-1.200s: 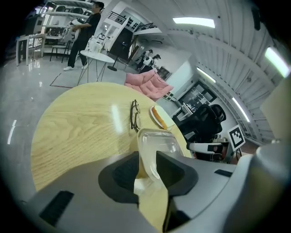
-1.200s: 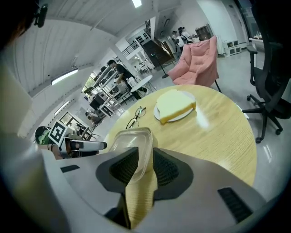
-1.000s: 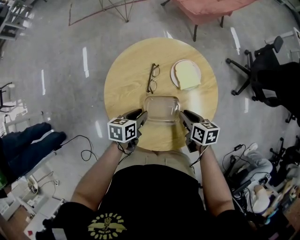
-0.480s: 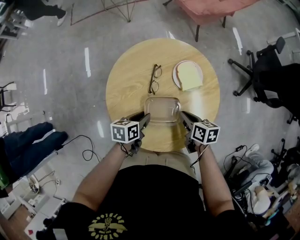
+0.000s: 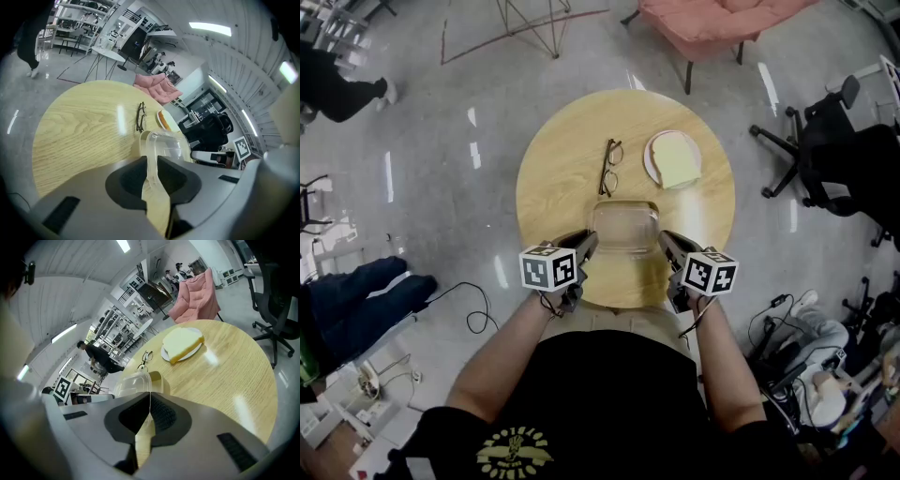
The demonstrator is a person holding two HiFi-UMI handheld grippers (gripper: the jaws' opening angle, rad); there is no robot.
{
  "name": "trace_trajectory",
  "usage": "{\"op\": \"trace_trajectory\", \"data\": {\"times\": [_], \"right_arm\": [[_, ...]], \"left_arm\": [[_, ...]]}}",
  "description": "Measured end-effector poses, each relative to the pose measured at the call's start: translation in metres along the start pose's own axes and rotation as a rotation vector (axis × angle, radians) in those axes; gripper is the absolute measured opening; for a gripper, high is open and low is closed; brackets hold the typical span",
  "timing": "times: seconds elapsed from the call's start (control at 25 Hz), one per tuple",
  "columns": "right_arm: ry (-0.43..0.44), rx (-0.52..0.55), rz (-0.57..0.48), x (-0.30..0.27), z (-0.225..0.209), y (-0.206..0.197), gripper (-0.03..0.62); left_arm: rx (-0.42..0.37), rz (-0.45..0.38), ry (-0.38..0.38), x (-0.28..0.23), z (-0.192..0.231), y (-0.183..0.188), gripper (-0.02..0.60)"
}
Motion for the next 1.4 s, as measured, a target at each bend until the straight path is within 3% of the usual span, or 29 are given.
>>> {"op": "trace_trajectory", "data": {"times": [0.44,0.88,1.4], "right_arm": [[-0.010,0.039,-0.090,0.021,0.036,0.008,0.015],[0.015,0.055,-0.166,0.046,0.073,0.011,0.015],[-0.025,0.274,-0.298,0.085,0.139,0.019,0.015]], "left_arm": [[-0.092,-0.040,-0.041,0.028,-0.012,0.022,0.080],[-0.118,-0.086,-0.131,0.065,-0.023,0.043,0.078],[-0.423,-0.249,-0.129,0.118,-0.063,0.071,0.071]]}}
Point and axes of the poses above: the fingertips, and each gripper's own axes: x backward along the fingers, z to its left, y out of its top, the point moved 9 cm from there along x, backward along the fingers, and after that the axes turned 7 degrees about -z, right-handed, at the moved point
